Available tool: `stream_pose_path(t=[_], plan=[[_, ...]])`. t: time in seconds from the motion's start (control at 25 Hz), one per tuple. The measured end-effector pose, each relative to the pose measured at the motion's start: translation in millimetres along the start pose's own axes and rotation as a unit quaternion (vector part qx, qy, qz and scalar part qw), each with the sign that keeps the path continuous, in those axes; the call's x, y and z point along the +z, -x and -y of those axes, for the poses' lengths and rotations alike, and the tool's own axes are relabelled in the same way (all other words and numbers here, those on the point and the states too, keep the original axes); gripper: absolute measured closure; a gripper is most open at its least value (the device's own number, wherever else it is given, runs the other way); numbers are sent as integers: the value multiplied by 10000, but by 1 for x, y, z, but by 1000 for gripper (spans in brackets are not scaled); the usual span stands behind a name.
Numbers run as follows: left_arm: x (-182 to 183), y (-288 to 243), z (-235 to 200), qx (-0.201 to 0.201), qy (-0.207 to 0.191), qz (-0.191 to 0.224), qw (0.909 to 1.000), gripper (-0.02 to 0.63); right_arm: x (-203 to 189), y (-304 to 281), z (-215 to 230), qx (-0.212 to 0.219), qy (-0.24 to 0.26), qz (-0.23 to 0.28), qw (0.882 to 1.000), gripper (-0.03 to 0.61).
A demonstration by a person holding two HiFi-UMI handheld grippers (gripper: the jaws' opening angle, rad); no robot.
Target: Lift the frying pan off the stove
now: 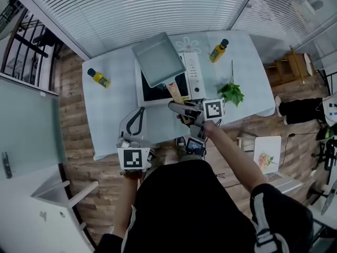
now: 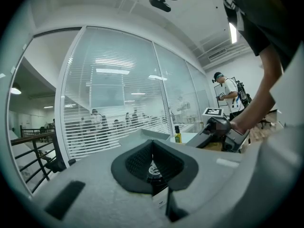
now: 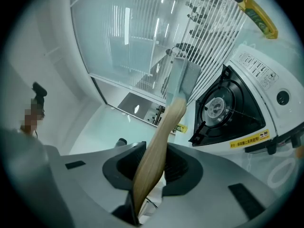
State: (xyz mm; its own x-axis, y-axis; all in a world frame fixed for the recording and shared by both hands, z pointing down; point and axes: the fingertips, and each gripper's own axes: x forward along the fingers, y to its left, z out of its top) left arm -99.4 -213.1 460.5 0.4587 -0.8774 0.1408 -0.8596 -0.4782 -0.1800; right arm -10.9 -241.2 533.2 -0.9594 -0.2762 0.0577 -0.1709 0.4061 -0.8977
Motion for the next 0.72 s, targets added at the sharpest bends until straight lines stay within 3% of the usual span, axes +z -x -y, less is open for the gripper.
stream_pose_path(t=[0.2,0.72], plan=[[4,-3,-3,-101,95,117,9998,598,4,-2,-4,-21,-2,226,9997,492],[17,-11,-15,-383,-177,231,9988,598,14,-7,-36,-110,-6,683,9976,493]])
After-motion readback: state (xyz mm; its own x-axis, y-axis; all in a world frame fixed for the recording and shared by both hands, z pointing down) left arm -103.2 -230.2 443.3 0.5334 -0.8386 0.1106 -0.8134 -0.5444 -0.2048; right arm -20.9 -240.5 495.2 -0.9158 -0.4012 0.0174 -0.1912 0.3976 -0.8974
